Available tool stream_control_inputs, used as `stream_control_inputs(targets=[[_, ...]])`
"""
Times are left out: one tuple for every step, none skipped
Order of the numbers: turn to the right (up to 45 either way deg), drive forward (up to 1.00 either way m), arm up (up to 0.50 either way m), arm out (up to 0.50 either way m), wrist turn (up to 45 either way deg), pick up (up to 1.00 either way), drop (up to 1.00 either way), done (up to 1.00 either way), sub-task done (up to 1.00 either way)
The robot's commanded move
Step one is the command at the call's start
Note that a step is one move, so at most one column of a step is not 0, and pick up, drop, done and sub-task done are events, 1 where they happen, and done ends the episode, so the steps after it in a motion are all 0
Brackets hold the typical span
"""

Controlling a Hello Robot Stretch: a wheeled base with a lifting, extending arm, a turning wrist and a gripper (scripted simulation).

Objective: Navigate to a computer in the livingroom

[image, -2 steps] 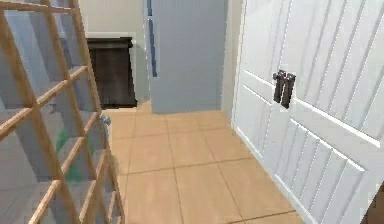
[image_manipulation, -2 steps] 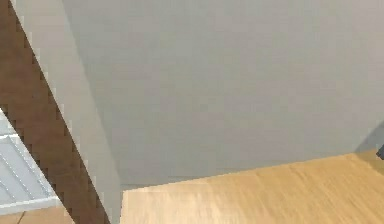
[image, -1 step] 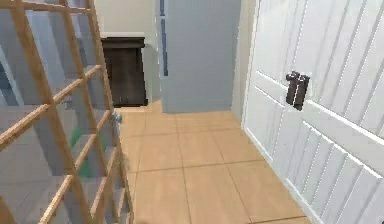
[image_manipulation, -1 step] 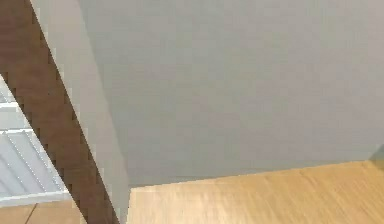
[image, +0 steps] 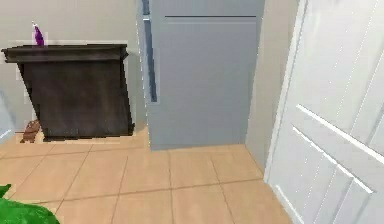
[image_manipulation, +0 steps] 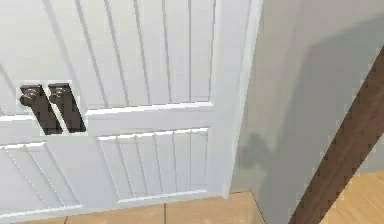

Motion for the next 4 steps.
stream_control_inputs(targets=[[0.0,0.55,0.0,0.0,0.0,0.0,0.0,0.0,0.0],[-39.0,0.0,0.0,0.0,0.0,0.0,0.0,0.0,0.0],[0.0,0.7,0.0,0.0,0.0,0.0,0.0,0.0,0.0],[-15.0,0.0,0.0,0.0,0.0,0.0,0.0,0.0,0.0]])
